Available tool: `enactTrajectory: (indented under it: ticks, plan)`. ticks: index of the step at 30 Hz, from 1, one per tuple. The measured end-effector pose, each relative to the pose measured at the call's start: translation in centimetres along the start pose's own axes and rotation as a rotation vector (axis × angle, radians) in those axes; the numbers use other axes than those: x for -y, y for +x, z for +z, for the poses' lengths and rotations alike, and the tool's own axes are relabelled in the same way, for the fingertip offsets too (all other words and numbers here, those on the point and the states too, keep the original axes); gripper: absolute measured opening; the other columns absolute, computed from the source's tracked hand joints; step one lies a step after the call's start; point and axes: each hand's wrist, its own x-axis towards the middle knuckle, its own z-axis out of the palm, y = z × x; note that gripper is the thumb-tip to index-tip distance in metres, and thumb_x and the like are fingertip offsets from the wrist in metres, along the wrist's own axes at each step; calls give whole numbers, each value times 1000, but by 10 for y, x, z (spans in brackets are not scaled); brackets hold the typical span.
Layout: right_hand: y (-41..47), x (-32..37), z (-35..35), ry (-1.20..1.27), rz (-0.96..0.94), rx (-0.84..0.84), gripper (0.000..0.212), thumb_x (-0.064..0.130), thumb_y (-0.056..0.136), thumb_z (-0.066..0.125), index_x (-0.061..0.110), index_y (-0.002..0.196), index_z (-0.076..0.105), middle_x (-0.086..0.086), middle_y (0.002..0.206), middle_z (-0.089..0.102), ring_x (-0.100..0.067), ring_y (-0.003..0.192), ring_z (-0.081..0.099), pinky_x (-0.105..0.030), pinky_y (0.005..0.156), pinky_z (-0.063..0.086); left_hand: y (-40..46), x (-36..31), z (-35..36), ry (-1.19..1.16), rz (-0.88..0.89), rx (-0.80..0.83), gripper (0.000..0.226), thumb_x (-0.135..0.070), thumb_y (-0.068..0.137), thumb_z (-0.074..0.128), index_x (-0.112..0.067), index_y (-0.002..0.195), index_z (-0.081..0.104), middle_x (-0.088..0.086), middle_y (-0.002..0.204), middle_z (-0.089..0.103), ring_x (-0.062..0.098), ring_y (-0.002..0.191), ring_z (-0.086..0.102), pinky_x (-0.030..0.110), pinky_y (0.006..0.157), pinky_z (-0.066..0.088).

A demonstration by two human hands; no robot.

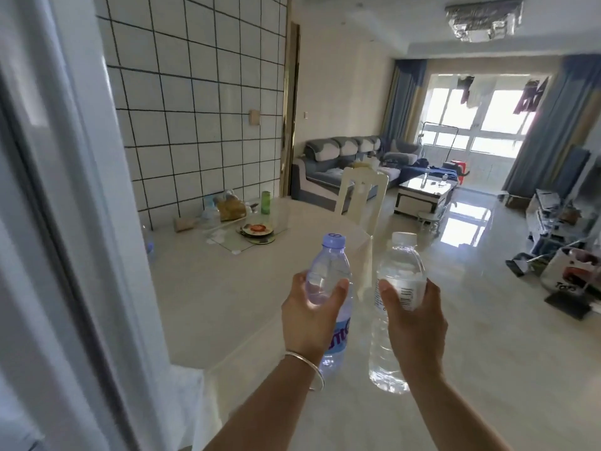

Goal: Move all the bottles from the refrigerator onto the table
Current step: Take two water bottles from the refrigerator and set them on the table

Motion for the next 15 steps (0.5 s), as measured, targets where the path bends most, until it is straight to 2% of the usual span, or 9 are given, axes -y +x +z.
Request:
enactTrajectory:
  ticks: [5,8,11,13,15]
  plan:
    - [82,-27,59,53,45,82,55,43,79,67,15,123,50,-10,104,64,-33,93,59,-36,79,43,80,31,38,13,-33,-65,52,-68,53,58,-31,89,55,-7,82,68,5,78,65,20,71,50]
    - [127,-48,109,84,39,175,61,52,74,68,18,122,51,-7,98,63,-28,85,55,-31,73,38,128,57,53,39,-65,-129,47,-65,54,64,-34,88,54,-5,85,69,5,79,65,17,69,48]
    - [173,-59,159,122,16,268,66,59,66,60,19,119,52,-2,90,59,-23,79,50,-30,71,33,179,80,63,96,-73,-226,45,-63,56,64,-33,87,55,-7,84,69,6,79,65,20,69,48]
    - [203,-61,191,147,14,368,56,49,75,69,16,117,53,-2,88,58,-24,78,51,-29,68,32,211,92,67,125,-87,-305,46,-66,56,63,-34,88,54,-7,83,69,8,80,66,21,71,49]
    - [230,-62,224,157,-16,451,45,39,79,69,15,114,53,-3,85,59,-27,78,56,-31,66,34,243,99,69,164,-105,-382,40,-60,64,68,-32,89,54,-6,83,69,10,80,66,17,67,46]
